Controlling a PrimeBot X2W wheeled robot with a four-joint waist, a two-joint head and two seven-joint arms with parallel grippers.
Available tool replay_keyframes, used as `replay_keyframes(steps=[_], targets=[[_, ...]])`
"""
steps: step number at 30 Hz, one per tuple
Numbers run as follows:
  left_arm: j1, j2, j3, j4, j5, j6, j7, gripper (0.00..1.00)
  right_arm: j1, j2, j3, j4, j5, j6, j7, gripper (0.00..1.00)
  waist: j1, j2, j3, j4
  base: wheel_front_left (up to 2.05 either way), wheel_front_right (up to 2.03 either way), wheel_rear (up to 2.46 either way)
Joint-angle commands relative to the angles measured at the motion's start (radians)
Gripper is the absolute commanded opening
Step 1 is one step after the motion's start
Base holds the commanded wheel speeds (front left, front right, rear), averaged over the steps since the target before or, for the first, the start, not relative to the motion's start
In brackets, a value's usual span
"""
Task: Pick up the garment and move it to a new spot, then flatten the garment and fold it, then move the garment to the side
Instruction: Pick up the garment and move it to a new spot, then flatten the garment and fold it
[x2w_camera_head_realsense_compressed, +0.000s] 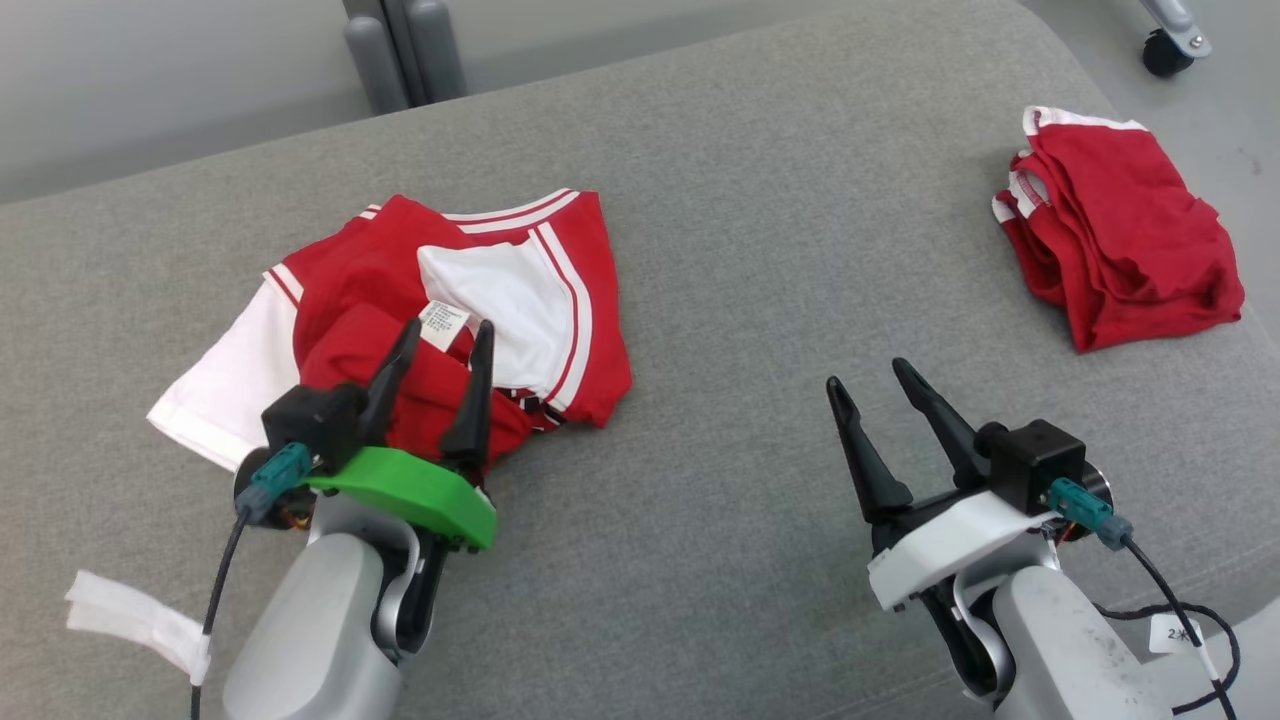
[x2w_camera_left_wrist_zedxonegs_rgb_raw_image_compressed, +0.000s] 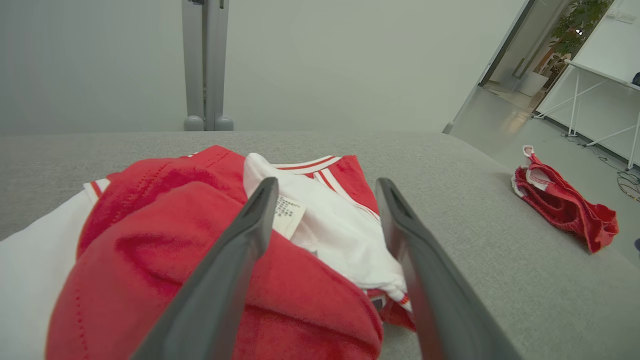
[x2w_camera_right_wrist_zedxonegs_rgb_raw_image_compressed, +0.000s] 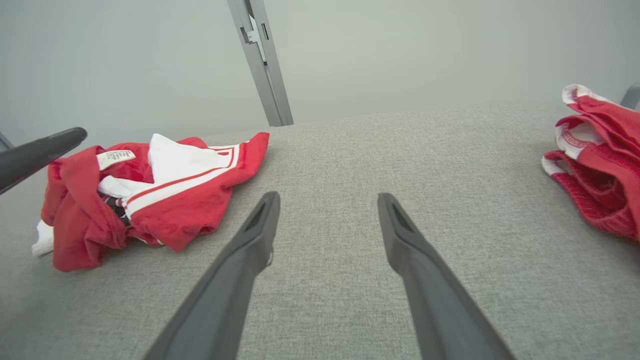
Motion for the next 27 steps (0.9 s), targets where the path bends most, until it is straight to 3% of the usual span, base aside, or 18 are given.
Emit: replay_keyframes(steps=[1, 7, 15, 21, 27], targets=[[0.039, -0.004, 0.043, -0.012, 0.032, 0.004, -0.003, 1.0, 0.02, -0.003, -0.006, 0.005, -0.001, -0.001, -0.002, 1.0, 0.0, -0.0001, -0.028, 0.03, 0.0, 0.0, 0.0], [0.155, -0.022, 0.214, -0.063, 0.145, 0.01, -0.002, 1.0, 0.053, -0.004, -0.017, 0.022, -0.005, -0.001, -0.002, 1.0, 0.0, -0.0001, -0.085, 0.067, 0.0, 0.0, 0.0], [0.339, -0.057, 0.372, -0.134, 0.254, 0.003, -0.002, 1.0, 0.111, -0.004, -0.009, 0.052, -0.012, -0.001, -0.002, 1.0, 0.0, -0.0001, -0.145, 0.094, 0.0, 0.0, 0.0], [0.424, -0.069, 0.42, -0.146, 0.277, -0.001, -0.002, 1.0, 0.13, -0.004, -0.014, 0.064, -0.023, -0.001, -0.002, 1.0, 0.0, -0.0001, -0.144, 0.106, 0.0, 0.0, 0.0], [0.396, -0.07, 0.407, -0.158, 0.251, 0.0, -0.002, 1.0, 0.088, -0.003, -0.003, 0.058, -0.033, -0.002, -0.002, 1.0, 0.0, -0.0001, -0.098, 0.129, 0.0, 0.0, 0.0]])
